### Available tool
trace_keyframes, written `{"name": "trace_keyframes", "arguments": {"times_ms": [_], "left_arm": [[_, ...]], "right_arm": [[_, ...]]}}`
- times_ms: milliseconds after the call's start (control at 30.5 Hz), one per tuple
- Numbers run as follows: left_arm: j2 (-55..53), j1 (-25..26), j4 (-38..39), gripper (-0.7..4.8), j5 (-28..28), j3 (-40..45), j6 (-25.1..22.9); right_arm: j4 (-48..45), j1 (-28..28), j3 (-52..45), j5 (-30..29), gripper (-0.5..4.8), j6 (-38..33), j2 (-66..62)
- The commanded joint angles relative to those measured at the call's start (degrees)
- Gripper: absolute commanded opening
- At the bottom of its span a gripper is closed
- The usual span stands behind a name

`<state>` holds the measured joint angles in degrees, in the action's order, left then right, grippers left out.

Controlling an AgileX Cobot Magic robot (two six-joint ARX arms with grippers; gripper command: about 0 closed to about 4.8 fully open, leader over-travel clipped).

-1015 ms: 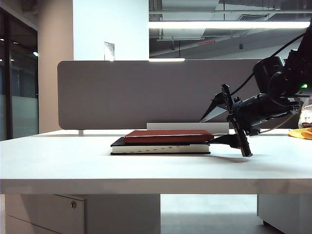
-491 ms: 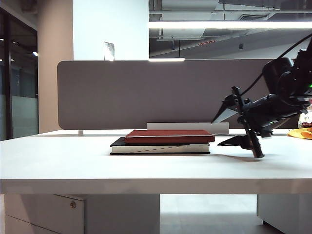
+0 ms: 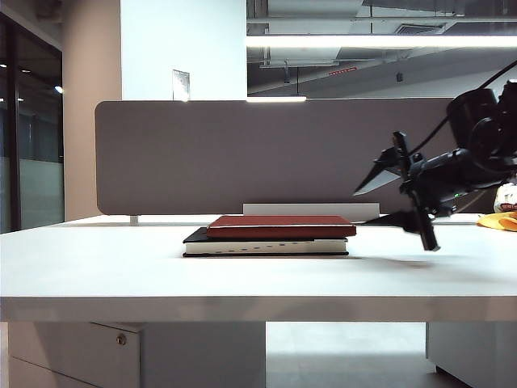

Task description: Pick up the red book and place it on top of the black book.

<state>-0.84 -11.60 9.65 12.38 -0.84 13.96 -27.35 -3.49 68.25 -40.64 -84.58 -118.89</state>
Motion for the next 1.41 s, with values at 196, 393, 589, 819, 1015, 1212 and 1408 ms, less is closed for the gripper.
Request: {"name": "trace_keyframes", "arguments": {"times_ms": [196,393,589,819,1015,1212,1408], "left_arm": [[0.0,0.1,1.1,0.18,0.7,-0.1,0.0],[0.0,0.1,1.1,0.18,0.7,-0.1,0.0],[0.0,0.1,1.1,0.18,0.7,-0.1,0.0],[0.0,0.1,1.2,0.18,0.5,-0.1,0.0],[0.0,0.1,1.2,0.18,0.4,-0.2,0.0],[0.0,0.1,1.2,0.18,0.5,-0.2,0.0],[0.0,0.1,1.2,0.18,0.5,-0.2,0.0]], "right_arm": [[-1.6,1.7,0.1,-1.3,0.55,2.4,4.5],[-1.6,2.2,0.1,-3.4,0.50,2.5,5.3],[-1.6,2.2,0.1,-5.6,0.44,3.1,5.4],[-1.6,2.5,0.0,-6.0,0.20,3.8,6.6],[-1.2,3.3,0.0,-6.0,0.08,4.2,8.6],[-1.1,4.1,0.0,-6.3,0.08,4.2,10.7],[0.1,4.4,-0.1,-7.7,0.07,5.3,11.9]]}}
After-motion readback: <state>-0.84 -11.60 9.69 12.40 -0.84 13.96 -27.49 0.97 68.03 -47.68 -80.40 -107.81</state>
